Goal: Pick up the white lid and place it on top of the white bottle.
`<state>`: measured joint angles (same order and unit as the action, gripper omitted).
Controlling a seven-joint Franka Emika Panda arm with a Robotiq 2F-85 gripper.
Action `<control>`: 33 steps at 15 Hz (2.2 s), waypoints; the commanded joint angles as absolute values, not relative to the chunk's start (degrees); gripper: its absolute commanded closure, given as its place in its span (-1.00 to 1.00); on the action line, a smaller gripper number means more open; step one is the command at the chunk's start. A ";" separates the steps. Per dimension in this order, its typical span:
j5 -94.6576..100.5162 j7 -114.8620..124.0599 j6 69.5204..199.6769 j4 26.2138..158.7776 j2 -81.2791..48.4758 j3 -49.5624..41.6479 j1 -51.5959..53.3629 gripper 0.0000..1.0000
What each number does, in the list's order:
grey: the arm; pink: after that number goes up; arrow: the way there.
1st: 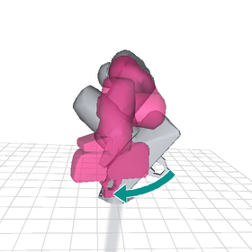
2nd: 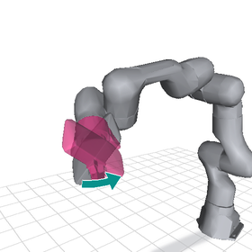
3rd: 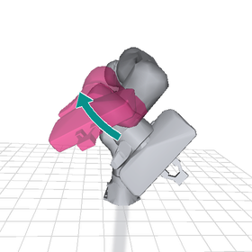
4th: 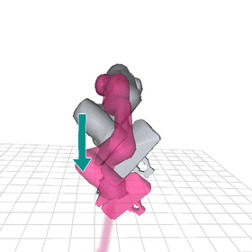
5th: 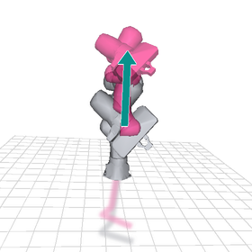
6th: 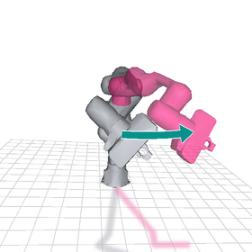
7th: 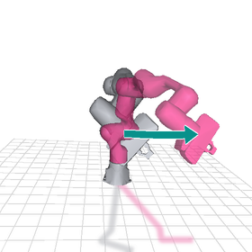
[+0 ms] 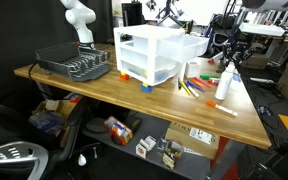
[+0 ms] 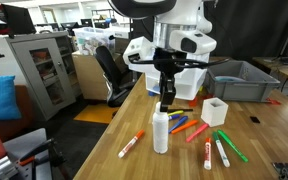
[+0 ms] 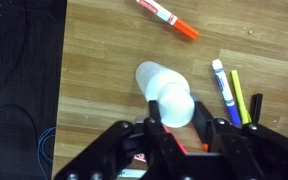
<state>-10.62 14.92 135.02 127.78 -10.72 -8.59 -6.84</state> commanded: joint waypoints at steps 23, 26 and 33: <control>-7.18 17.98 135.15 128.22 -10.38 -8.38 -6.14 0.74; -5.97 19.56 134.13 128.09 -10.11 -8.36 -5.90 0.74; -5.36 20.26 134.15 127.91 -10.26 -8.02 -5.29 0.74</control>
